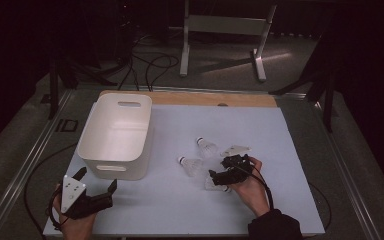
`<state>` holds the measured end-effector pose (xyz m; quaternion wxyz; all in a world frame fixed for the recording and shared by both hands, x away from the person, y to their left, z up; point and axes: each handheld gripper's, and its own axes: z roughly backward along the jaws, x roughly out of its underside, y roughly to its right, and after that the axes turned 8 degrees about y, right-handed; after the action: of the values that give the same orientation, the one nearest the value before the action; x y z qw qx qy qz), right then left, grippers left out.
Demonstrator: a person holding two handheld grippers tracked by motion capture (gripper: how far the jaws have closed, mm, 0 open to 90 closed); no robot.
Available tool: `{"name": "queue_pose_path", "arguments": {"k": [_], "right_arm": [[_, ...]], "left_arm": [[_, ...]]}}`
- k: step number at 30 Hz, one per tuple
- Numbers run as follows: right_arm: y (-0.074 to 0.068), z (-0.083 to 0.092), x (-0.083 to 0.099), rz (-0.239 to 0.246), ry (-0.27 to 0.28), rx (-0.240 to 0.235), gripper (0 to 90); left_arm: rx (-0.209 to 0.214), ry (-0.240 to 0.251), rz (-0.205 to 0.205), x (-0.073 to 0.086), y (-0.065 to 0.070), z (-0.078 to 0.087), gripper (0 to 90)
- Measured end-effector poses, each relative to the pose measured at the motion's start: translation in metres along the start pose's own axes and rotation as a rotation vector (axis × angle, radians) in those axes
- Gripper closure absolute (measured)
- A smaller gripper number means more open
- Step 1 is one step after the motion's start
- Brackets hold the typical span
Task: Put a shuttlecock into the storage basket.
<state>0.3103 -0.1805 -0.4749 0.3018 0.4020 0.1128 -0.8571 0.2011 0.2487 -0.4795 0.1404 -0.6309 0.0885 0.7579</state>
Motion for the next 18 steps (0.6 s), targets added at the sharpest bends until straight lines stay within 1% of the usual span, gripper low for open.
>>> {"name": "queue_pose_path", "arguments": {"k": [1, 5, 6, 9, 10, 13, 14, 16, 18], "right_arm": [[0.002, 0.005, 0.001, 0.004, -0.002, 0.006, 11.9], [0.005, 0.012, 0.002, 0.0, -0.006, 0.017, 13.4], [0.008, 0.017, 0.005, -0.004, -0.005, 0.02, 14.2], [0.01, 0.019, 0.008, -0.011, -0.012, 0.024, 14.9], [0.014, 0.022, 0.013, -0.027, -0.024, 0.033, 17.1], [0.017, 0.024, 0.017, -0.036, -0.037, 0.04, 19.5], [0.02, 0.027, 0.022, -0.048, -0.045, 0.042, 23.0], [0.022, 0.031, 0.026, -0.061, -0.047, 0.032, 27.2], [0.024, 0.035, 0.029, -0.076, -0.045, 0.02, 36.3]], "left_arm": [[0.0, 0.0, 0.0, 0.0, 0.0, 0.0, 0.0], [0.0, -0.002, -0.001, 0.0, 0.0, 0.0, 0.0], [0.0, 0.0, -0.002, 0.0, 0.0, 0.0, 0.0], [-0.001, -0.002, -0.002, 0.0, 0.0, 0.0, 0.0], [-0.001, -0.002, -0.002, 0.0, 0.0, 0.0, 0.0], [-0.002, -0.003, -0.002, 0.0, 0.001, -0.001, 0.0], [0.0, -0.005, -0.003, 0.0, 0.001, -0.001, 0.0], [0.001, -0.007, -0.004, 0.0, 0.001, -0.001, 0.0], [0.002, -0.007, -0.005, 0.0, 0.002, -0.001, 0.0]]}}
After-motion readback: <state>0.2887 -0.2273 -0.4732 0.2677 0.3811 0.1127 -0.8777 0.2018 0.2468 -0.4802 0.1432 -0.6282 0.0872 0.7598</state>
